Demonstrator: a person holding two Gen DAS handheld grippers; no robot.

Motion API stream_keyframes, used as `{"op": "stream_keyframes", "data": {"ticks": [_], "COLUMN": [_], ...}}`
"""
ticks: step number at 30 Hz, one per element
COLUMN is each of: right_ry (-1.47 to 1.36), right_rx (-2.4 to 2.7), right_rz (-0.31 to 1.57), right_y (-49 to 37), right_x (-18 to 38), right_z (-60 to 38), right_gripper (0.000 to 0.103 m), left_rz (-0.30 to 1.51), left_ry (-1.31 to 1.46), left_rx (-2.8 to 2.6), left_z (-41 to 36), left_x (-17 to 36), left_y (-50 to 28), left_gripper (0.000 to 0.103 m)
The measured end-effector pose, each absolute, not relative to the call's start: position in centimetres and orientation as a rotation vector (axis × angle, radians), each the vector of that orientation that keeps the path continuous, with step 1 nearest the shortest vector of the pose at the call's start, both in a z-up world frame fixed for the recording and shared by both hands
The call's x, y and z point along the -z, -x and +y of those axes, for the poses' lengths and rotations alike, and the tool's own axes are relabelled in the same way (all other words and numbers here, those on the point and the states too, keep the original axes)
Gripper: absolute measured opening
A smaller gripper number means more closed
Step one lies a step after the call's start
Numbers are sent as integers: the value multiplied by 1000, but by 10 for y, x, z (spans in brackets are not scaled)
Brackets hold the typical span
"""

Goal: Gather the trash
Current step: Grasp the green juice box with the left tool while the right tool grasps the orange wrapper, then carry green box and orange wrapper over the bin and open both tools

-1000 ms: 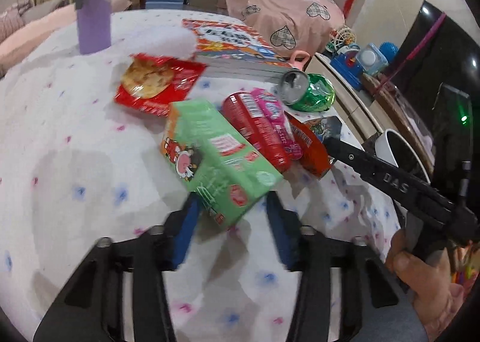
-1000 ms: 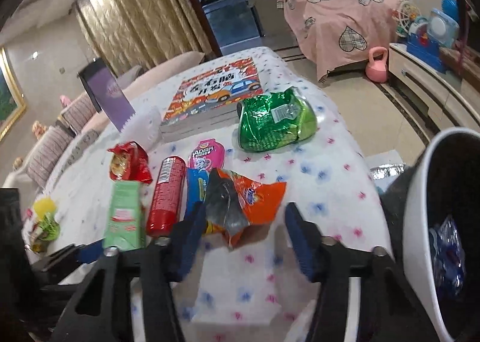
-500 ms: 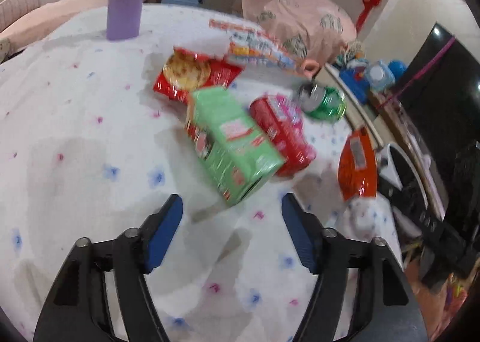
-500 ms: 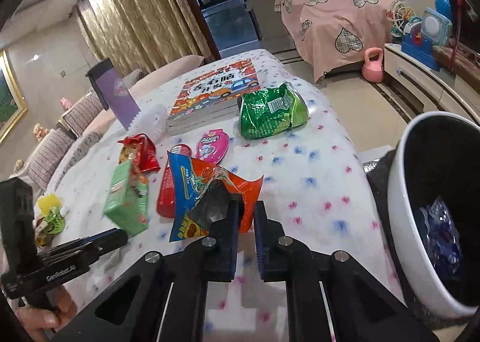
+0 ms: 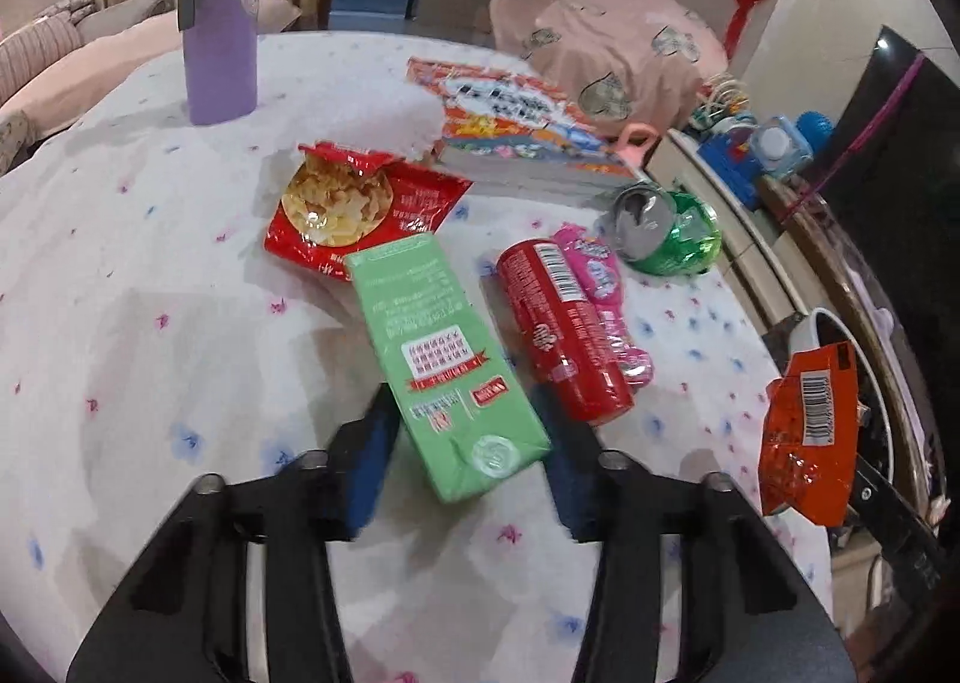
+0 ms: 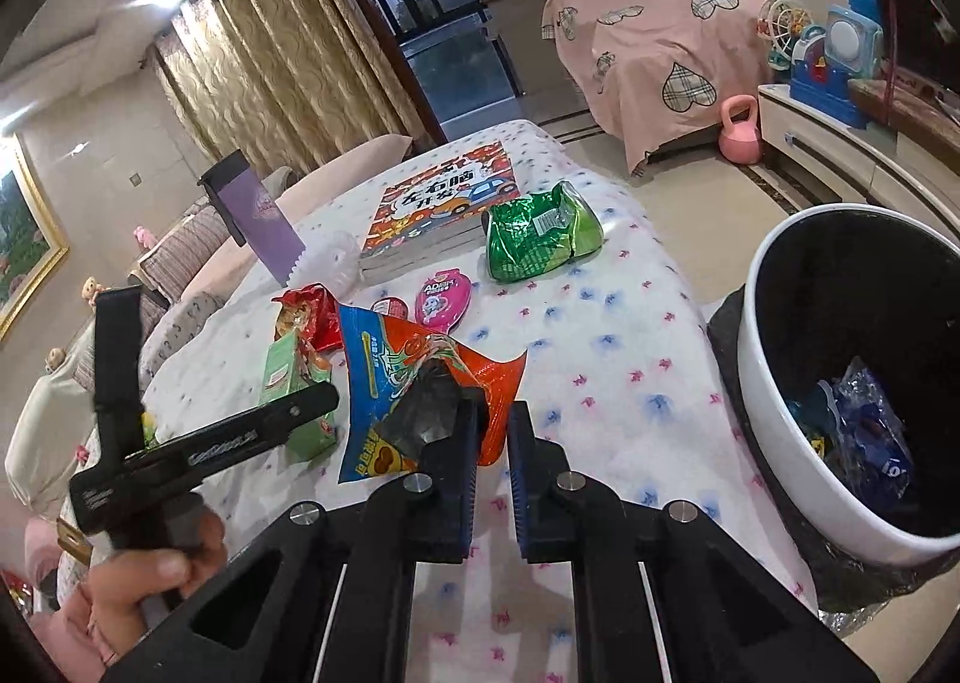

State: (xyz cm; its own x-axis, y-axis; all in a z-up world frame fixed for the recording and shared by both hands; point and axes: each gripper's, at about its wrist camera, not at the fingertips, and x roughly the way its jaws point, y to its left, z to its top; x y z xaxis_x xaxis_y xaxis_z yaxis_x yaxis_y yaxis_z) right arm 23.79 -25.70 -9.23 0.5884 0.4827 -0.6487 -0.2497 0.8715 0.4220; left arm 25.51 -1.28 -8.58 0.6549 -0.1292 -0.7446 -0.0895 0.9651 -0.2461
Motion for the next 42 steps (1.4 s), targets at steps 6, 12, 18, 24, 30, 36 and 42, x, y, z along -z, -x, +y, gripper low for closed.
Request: {"op": "stream_keyframes", "data": {"ticks": [6,12,18,24,30,36,42], "right_ry": [-330,-358,-384,-412,-433,-443,-442], "right_rx": [-426,-401,-355,-293,-245,-198,-149], "right_rz": [811,785,768,754,739,727,726], "right_y": [-225,-209,-194,-184,-179,-177,-182], "right_x": [83,77,74,73,72,72,72], "right_z": [-271,-293,-320,-350,-376,-402,-425], "right_gripper": [10,10,10,10,10,10,10], "left_rz": [820,801,777,775,758,747,746], "left_ry": [258,233,197,170,143,116,89], "left_rx": [121,211,316,388,438,490,533], "left_z": [-24,-51,-91,-125,-154,-180,-208], "left_x": [71,57,41,34,25,16,12], "left_y": [-220,-192,-183,-185,-186,-192,-203], "left_gripper": [30,30,30,30,30,30,30]}}
